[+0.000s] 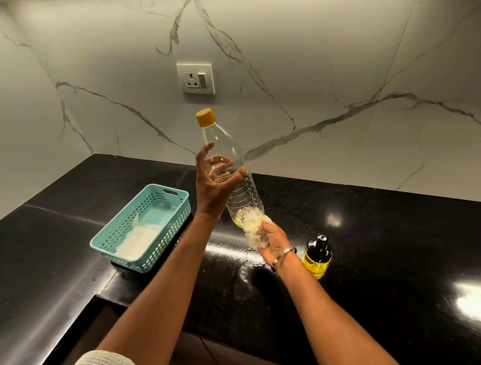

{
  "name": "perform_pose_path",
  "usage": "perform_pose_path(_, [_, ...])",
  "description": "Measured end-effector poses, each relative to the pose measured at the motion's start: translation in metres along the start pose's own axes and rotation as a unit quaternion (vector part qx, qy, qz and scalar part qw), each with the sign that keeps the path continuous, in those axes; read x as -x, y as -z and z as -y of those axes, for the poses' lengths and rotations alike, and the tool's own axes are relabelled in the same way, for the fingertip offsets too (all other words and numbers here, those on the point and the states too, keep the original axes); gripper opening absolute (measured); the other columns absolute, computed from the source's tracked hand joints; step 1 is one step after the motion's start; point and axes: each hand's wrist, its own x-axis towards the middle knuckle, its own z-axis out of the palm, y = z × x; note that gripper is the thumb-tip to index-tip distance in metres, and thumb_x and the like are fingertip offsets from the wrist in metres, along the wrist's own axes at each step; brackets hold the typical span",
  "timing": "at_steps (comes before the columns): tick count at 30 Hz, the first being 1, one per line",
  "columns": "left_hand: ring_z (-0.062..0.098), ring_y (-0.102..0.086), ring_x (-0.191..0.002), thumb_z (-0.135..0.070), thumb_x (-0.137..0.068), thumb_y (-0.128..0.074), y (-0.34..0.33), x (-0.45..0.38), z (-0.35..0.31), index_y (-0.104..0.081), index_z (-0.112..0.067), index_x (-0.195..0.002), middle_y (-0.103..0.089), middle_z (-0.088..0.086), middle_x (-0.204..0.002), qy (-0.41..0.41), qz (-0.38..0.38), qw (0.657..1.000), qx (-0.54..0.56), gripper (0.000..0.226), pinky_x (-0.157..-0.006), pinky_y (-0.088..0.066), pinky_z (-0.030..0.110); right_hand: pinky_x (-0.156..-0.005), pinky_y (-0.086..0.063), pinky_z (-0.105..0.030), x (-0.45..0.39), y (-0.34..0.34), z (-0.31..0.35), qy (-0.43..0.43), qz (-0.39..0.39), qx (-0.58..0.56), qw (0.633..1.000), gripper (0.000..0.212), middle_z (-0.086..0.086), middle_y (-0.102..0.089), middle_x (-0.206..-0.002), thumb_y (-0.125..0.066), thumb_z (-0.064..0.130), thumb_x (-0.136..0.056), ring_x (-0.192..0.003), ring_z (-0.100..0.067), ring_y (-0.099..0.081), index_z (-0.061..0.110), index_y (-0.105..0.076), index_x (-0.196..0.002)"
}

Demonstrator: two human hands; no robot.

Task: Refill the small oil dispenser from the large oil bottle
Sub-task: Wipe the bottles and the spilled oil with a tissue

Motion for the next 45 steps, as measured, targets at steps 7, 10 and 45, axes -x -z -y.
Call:
perform_pose_path(7, [0.017, -0.064, -0.105, -0.031, -0.066, -0.079, 0.003, -0.002, -0.001, -0.030, -0.021, -0.138, -0.054, 0.012, -0.113, 0.002, -0.004, 1.000, -0.005, 0.087, -0.078, -0.054, 0.020, -0.087, -0.054, -0.030, 0.004, 0.003, 0.001, 0.008, 0.040, -0.082, 0.996, 0.041, -0.024, -0.063, -0.108, -0.027, -0.015, -0.085, -0.102, -0.032, -0.060, -0.014, -0.050, -0.119])
perform_pose_path(10, [0.011, -0.065, -0.101, -0.022, -0.070, -0.081, 0.003, -0.002, -0.003, -0.030, -0.020, -0.138, -0.055, 0.009, -0.110, 0.005, -0.010, 1.000, -0.006, 0.085, -0.077, -0.054, 0.020, -0.073, -0.057, -0.021, 0.001, 0.002, -0.004, 0.040, 0.018, -0.062, 0.997, 0.029, -0.014, -0.070, -0.092, -0.040, -0.014, -0.092, -0.082, -0.019, -0.069, -0.011, -0.052, -0.118])
perform_pose_path(45, [0.018, -0.064, -0.106, -0.005, -0.074, -0.080, -0.019, 0.014, -0.009, -0.031, -0.022, -0.139, -0.053, 0.015, -0.119, 0.006, 0.037, 0.999, -0.016, 0.084, -0.081, -0.056, 0.025, -0.109, -0.034, -0.043, 0.002, -0.012, 0.004, 0.014, 0.055, -0.150, 0.987, 0.060, -0.022, -0.052, -0.132, -0.025, 0.045, -0.099, -0.124, -0.035, -0.049, 0.002, -0.044, -0.135])
